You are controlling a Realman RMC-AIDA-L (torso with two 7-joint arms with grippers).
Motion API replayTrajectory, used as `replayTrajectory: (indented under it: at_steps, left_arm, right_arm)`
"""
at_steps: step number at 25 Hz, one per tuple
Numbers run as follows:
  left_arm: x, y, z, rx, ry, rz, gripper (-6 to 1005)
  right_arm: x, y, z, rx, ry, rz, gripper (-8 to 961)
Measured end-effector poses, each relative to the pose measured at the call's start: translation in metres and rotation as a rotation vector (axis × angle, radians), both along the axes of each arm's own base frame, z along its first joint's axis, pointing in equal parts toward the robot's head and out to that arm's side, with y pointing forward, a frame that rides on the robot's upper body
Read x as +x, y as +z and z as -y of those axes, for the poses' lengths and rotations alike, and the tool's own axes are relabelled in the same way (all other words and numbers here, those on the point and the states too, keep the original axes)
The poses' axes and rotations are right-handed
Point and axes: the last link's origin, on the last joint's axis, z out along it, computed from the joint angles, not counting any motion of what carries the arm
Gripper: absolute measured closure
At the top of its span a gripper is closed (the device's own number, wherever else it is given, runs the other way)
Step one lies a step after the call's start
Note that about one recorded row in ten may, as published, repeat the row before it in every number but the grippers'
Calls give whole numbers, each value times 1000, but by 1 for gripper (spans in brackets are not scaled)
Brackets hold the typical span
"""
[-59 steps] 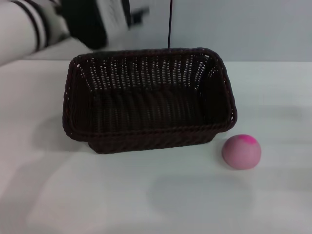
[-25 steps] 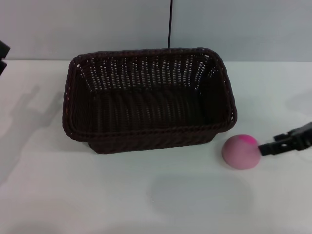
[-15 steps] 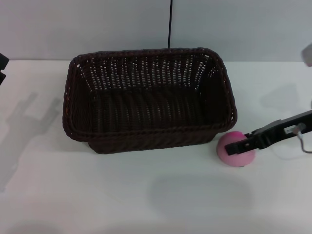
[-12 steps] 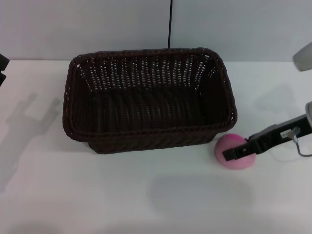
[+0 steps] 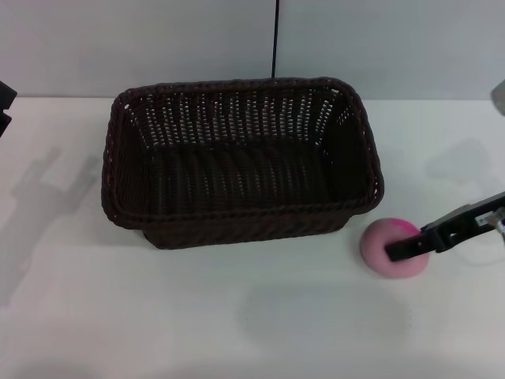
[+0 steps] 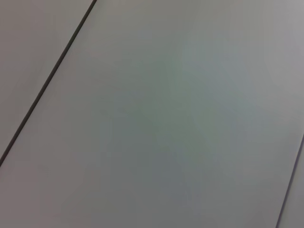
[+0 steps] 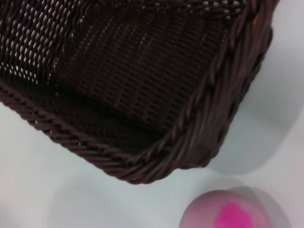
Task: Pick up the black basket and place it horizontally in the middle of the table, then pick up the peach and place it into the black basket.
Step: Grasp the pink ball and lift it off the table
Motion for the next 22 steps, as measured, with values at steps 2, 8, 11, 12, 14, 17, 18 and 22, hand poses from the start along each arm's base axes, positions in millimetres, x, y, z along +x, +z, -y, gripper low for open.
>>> replayTrajectory:
  at_steps: [2,8,11,12,14,17,18,22]
  left_arm:
    - [0,0,0,0,0,0,249]
    - [1,0,-3,0,-1,0,249]
    - [1,-1,-4,-4,0,1,249]
    - [1,-1,-4,-5,0,2,249]
    - [1,-2,-4,-8,-2,1,249]
    - [1,-2,-4,-10,0,2,249]
    - [1,-3,-4,-11,1,3,249]
    - [0,-3,-3,-12,3,6,249]
  right_arm:
    - [1,7,1,20,-8,-13,476]
    - [4,28,7,78,-55,-103,528]
    - [8,38,12,104,-66,-127,541]
    - [9,42,14,116,-67,-131,546]
    - [11,51,18,137,-69,-133,555]
    - [13,70,25,189,-87,-136,568]
    - [12,79,28,209,-87,-144,584]
    - [-8,109,42,234,-4,-237,629]
